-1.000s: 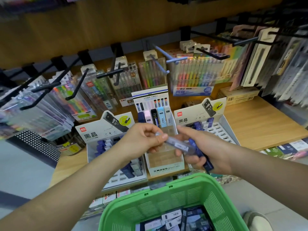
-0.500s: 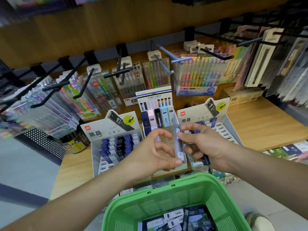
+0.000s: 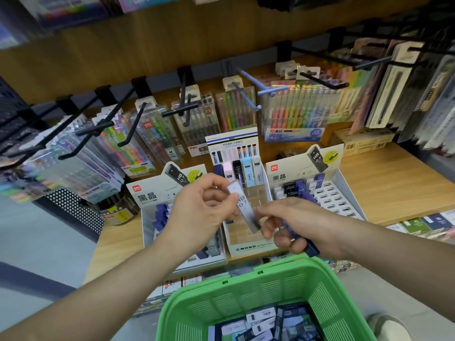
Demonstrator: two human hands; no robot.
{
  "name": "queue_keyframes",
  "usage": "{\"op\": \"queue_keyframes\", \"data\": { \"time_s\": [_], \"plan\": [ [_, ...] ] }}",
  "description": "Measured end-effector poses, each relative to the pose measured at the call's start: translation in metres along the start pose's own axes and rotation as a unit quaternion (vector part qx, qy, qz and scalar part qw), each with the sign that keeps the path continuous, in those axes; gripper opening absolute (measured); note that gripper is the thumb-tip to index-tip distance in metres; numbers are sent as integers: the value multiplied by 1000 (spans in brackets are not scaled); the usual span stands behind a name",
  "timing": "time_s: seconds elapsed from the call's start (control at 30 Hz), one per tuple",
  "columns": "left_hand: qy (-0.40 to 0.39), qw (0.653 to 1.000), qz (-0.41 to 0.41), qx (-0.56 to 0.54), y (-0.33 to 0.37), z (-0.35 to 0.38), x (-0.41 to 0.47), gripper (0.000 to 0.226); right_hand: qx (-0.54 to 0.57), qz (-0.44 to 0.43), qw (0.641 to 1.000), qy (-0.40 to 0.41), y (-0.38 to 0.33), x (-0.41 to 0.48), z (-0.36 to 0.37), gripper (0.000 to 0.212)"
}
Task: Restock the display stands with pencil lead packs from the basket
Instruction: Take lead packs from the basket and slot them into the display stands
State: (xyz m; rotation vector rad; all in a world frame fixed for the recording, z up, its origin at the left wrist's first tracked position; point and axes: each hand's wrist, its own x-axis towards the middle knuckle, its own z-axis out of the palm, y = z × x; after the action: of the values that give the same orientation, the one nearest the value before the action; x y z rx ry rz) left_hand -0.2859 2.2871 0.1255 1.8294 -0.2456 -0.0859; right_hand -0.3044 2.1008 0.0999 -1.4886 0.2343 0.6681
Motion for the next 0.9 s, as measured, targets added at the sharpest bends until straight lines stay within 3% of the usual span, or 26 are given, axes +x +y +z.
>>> {"op": "queue_keyframes", "data": {
  "time_s": [0.13,0.33,0.43,0.57,0.77,0.9],
  "plan": [
    [-19,998,-35,-39,-6,-8,-3,23,-78,-23,996,-39,5,-2,-2,19],
    [-38,996,-72,-35,-6,-22,-3,22,-133,-16,991,11,4,-5,-1,33],
    [-2,998,-48,46,-5,-30,2,20,-133,30,988,77,1,-5,-10,31],
    [21,970,10,240,-8,-49,9,27,-77,65,989,105,0,-8,-24,4],
    [67,922,24,380,-15,-99,13,28,-41,30,995,84,4,-8,-27,32],
    [43,901,3,433,-33,-113,3,21,32,24,999,23,8,-4,-17,50]
  ]
}}
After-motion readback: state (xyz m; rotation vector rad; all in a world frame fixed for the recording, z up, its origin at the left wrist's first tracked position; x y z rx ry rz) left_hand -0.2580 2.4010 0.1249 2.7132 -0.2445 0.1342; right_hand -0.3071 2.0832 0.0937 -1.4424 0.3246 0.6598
